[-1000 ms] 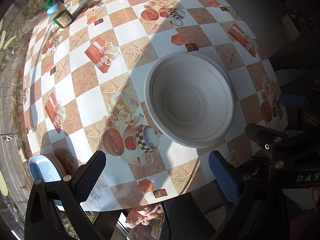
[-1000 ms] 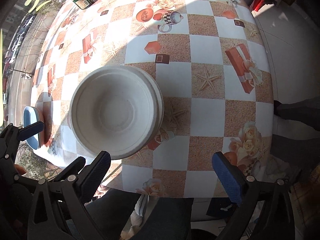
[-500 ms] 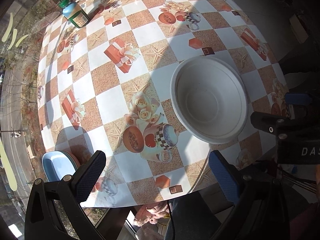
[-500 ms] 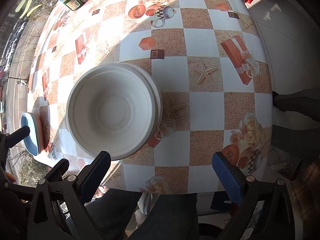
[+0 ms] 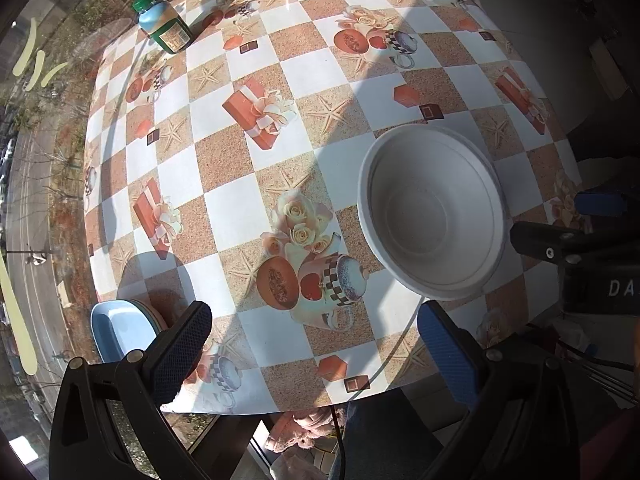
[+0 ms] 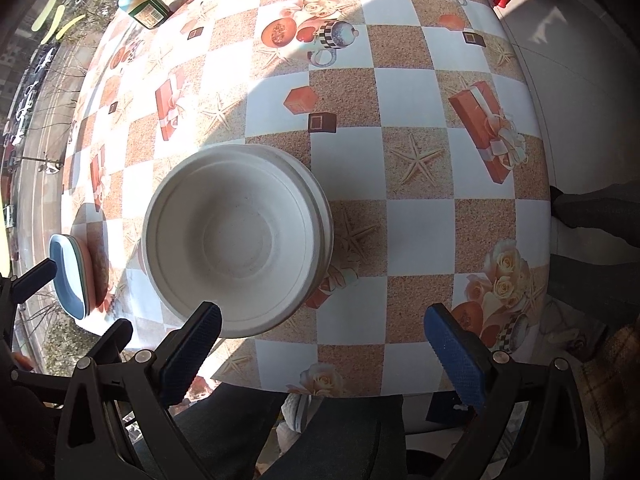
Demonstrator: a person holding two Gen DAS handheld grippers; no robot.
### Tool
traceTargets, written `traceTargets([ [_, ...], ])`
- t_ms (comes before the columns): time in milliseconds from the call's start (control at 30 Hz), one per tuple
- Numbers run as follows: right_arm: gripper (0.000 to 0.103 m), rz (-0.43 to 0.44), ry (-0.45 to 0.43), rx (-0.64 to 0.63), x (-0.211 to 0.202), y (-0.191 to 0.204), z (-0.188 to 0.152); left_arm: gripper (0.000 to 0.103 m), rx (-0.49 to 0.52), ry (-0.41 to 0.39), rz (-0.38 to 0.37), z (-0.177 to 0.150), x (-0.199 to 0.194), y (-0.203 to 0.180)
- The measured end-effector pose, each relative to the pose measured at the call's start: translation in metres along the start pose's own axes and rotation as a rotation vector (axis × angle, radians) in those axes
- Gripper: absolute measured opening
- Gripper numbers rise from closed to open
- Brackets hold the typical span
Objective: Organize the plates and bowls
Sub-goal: 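Move both open grippers to the stacked white bowls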
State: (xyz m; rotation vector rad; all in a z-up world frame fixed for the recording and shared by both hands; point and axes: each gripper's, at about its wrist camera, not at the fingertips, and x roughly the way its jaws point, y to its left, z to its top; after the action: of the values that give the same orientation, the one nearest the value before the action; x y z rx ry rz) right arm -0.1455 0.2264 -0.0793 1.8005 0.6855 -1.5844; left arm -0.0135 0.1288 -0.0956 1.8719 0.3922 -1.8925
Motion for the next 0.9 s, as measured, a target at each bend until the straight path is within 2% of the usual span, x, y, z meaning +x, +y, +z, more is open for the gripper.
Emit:
traceTargets([
  [133,0.102,-0.003,0.017,0.022,0.005,-0.007,0.002,0.103,-0.038,0.009,0.01,0.007,0.007,0.003],
  [300,0.102,-0.024,0.048,0.065,0.019,-0.018,0.006,0.103,-0.13,0.057,-0.039,0.018,0.024,0.009],
  [533,0.102,-0.045,0.095,0.062,0.054,-0.013,0.019,0.103,-0.138,0.072,0.01,0.035,0.047,-0.001],
  [733,0.102,-0.187,0.057,0.036,0.061,-0.019,0.02,0.103,-0.149,0.088,0.011,0.048,0.071,-0.009],
  [900,0.102,-0.121,0.073,0.083,0.064,-0.033,0.013,0.103,-0.137,0.115,0.033,0.051,0.093,-0.015],
])
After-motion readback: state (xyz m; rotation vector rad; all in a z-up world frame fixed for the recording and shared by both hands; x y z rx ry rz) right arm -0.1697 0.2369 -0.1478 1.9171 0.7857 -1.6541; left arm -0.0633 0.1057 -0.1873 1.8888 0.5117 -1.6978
